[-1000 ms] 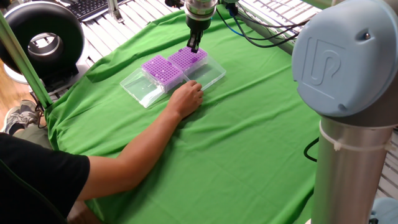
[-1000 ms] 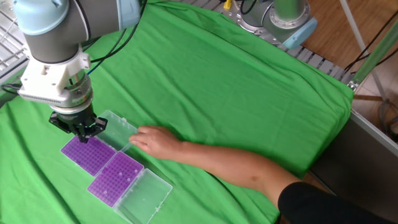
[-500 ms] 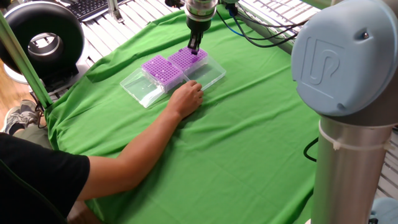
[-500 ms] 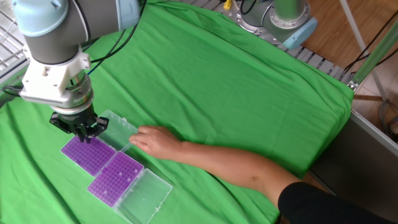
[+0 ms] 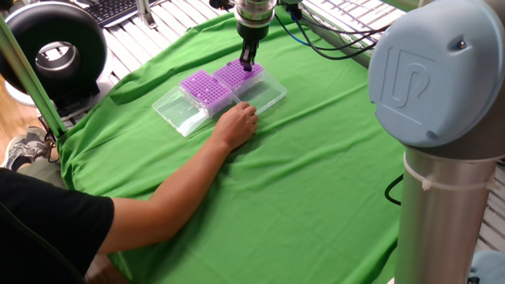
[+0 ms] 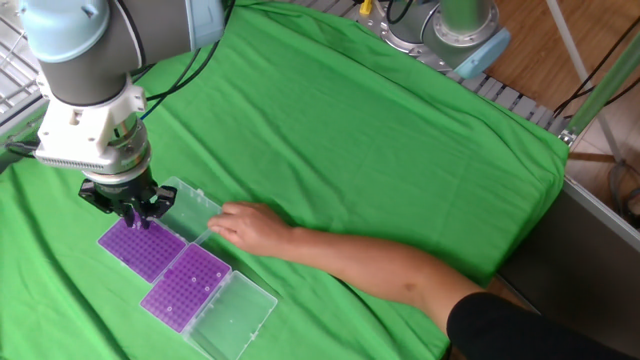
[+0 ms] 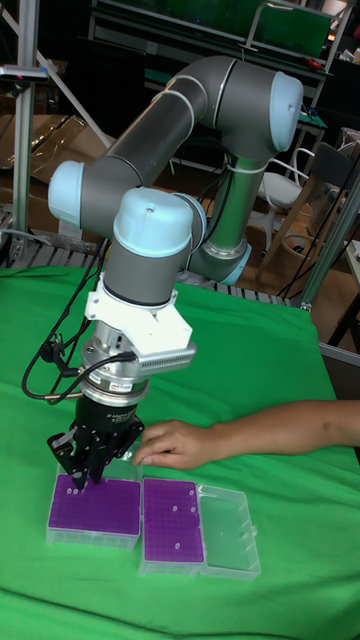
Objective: Insert a small pipette tip into the holder for small pipette tips
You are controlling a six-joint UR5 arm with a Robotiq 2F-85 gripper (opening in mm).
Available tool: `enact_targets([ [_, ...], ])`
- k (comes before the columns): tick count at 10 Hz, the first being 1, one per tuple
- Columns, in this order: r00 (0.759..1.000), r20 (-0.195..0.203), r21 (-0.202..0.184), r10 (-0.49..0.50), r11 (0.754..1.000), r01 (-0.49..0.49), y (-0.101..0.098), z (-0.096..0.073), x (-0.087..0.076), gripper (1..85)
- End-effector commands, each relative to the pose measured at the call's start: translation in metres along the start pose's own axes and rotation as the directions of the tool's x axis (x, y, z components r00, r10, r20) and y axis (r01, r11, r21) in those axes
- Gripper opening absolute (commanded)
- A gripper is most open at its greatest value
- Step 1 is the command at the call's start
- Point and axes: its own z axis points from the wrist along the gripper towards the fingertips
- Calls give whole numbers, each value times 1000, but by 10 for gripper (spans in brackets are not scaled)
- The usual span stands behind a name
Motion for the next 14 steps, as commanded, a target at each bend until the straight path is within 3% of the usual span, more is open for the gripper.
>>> enact_targets([
  [1, 1000, -5, 5, -2, 1000, 2, -2, -3, 0, 267],
  [4, 1000, 13, 33, -15, 999, 15, -10, -3, -6, 267],
  [10, 1000, 27, 33, -10, 999, 9, -11, 1, -13, 260],
  [12, 1000, 7, 15, 16, 1000, -16, -5, -2, -10, 260],
  [14, 994, -22, -40, 104, 994, -105, 17, -7, -9, 260],
])
